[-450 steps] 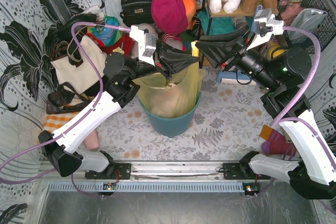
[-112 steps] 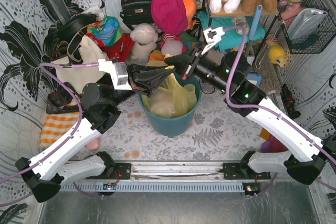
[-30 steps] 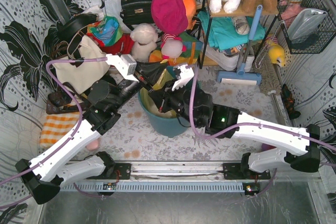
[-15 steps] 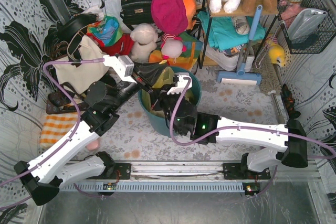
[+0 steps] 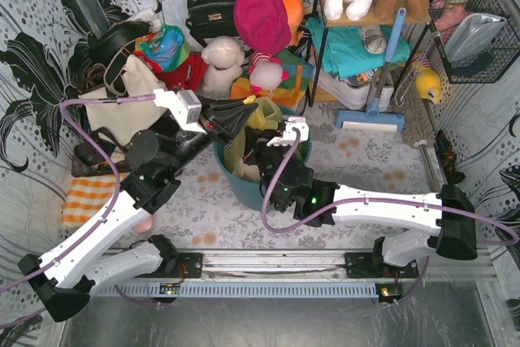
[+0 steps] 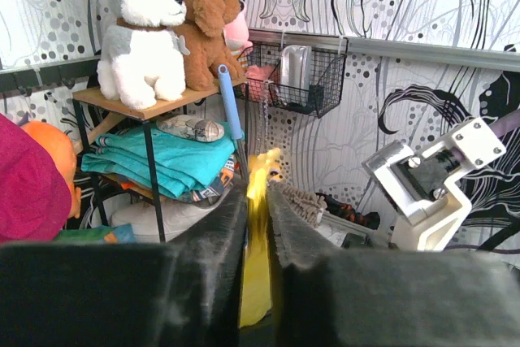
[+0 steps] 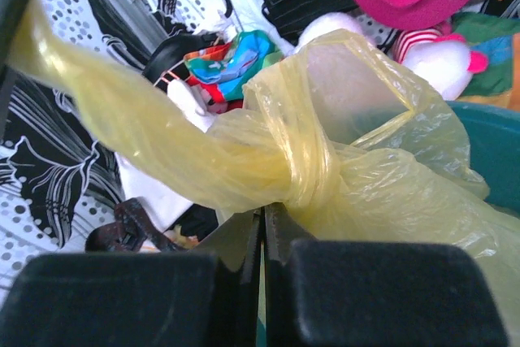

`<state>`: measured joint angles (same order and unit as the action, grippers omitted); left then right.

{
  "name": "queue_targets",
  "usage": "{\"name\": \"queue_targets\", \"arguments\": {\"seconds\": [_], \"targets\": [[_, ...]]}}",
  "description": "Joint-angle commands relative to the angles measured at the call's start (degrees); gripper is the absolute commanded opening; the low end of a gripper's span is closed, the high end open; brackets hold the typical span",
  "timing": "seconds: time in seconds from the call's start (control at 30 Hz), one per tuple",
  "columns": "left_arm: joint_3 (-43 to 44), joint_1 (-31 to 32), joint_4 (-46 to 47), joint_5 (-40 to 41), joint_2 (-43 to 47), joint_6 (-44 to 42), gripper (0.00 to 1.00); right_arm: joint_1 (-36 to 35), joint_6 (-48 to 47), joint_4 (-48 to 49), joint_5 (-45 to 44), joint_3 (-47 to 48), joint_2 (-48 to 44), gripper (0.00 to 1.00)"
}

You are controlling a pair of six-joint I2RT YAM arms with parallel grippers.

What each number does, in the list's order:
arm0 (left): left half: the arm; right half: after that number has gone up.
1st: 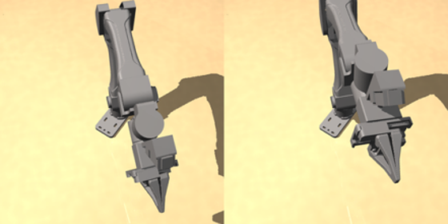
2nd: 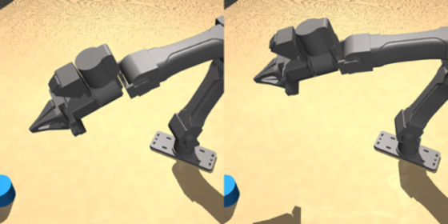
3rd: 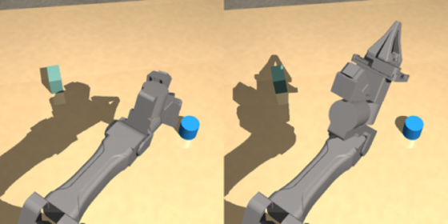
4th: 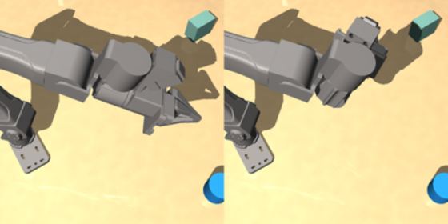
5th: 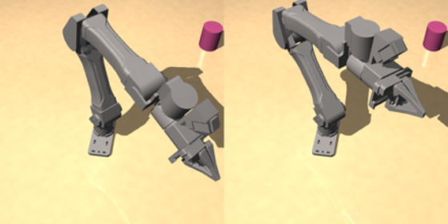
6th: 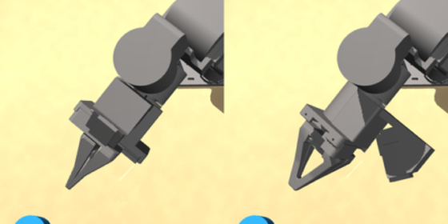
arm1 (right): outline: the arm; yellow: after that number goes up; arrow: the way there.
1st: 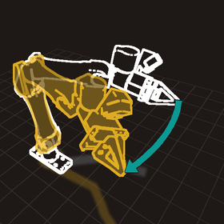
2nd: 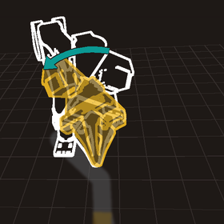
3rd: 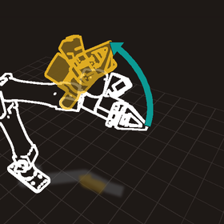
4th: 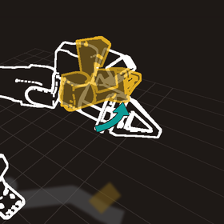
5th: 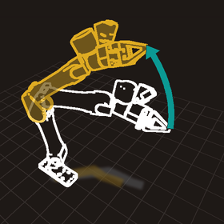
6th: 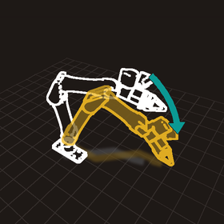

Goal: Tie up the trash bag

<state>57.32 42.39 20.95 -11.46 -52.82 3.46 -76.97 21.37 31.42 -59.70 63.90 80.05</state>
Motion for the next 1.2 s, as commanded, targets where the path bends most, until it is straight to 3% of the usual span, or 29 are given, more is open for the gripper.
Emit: {"name": "queue_targets", "arguments": {"seconds": [0.0, 0.1, 0.33, 0.63, 0.97, 1.17], "targets": [[-0.82, 0.32, 2.39, -0.95, 2.26, 0.67, 0.32, 0.27, -6.92, 8.12, -4.38, -2.01, -3.03, 0.0], [-1.07, 0.32, 1.26, 0.13, 3.71, 0.36, 0.47, 0.72, -7.57, 8.27, -4.46, -2.44, -4.1, 0.0], [-1.24, 0.32, -5.76, 6.02, 8.49, 0.54, 0.6, 1.36, -8.18, 7.57, -4.64, -3.45, -6.17, 0.0], [-2.66, 0.19, -16.41, 6.45, 6.99, 0.81, 0.61, 2.15, -5.56, 3.67, -3.27, -3.53, -7.34, 0.0], [0.42, -4.44, -20.28, -2.39, -0.04, -0.6, 0.64, 2.43, 1.74, -4.03, 7.02, -1.91, -8.41, 0.0], [0.9, -4.78, -21.74, 1.25, -0.99, -2.7, 0.53, 2.43, 4.99, -9.34, 10.11, -1.89, -10.59, 0.0]]}}
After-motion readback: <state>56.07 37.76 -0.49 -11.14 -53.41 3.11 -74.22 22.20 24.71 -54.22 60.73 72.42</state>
